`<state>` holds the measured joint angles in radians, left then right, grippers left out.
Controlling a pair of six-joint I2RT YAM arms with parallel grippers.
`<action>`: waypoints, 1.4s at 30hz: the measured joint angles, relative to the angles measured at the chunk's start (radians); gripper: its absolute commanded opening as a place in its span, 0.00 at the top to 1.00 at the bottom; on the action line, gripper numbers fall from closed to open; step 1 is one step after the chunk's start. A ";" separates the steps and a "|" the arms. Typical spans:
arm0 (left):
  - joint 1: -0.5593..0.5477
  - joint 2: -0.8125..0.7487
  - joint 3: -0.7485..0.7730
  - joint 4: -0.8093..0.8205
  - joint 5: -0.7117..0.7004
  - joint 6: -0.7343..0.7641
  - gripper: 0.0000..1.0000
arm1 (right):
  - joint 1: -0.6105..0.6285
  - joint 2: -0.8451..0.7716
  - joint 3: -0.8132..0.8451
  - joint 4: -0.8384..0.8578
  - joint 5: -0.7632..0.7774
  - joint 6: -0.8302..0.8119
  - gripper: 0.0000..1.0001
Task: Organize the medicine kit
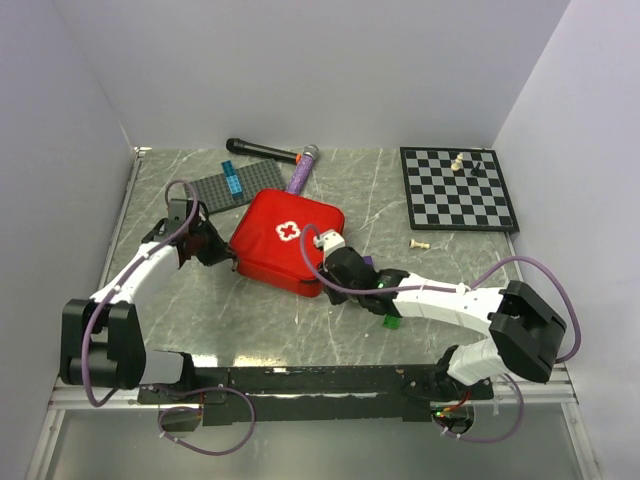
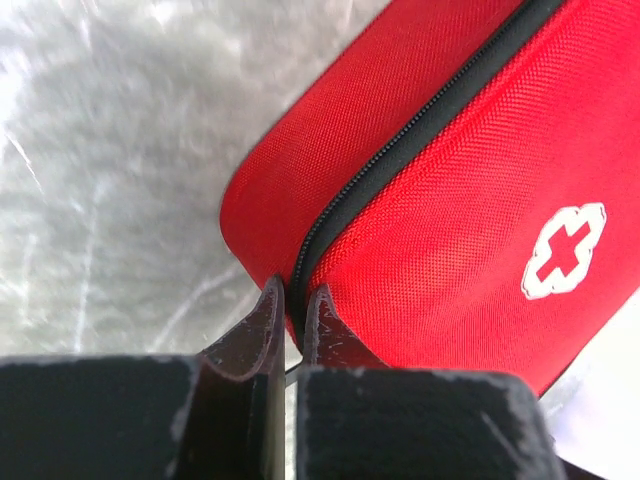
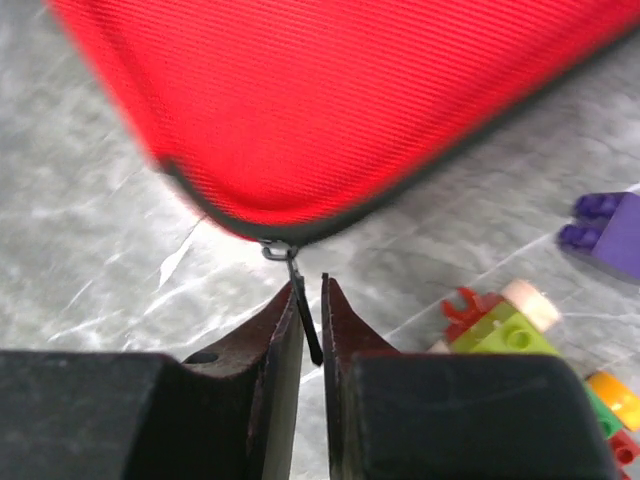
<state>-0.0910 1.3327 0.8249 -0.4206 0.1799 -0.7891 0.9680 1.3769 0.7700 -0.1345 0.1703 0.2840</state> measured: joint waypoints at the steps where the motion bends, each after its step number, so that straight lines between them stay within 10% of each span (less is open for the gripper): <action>1: 0.008 0.012 0.012 0.002 -0.003 0.010 0.99 | -0.017 0.000 -0.003 0.000 -0.007 0.006 1.00; 11: 0.021 0.070 0.080 -0.030 -0.019 0.065 0.98 | -0.055 0.006 -0.011 0.046 -0.074 0.007 1.00; 15: 0.021 0.076 0.098 -0.048 -0.030 0.077 0.47 | -0.032 0.012 -0.003 0.042 -0.071 -0.003 1.00; 20: 0.064 0.032 0.116 -0.059 -0.116 0.080 0.23 | 0.018 0.021 0.016 0.001 -0.034 -0.018 1.00; 33: -0.080 -0.375 -0.130 -0.044 -0.065 -0.051 0.05 | 0.182 0.111 0.122 -0.075 0.009 -0.039 1.00; 42: -0.283 -0.258 -0.170 0.014 -0.084 -0.158 0.11 | 0.263 0.171 0.180 -0.080 0.013 -0.061 1.00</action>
<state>-0.3737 1.0748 0.6548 -0.4061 0.0956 -0.9470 1.2312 1.5482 0.9501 -0.2146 0.1837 0.2226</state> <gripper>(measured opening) 0.935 0.020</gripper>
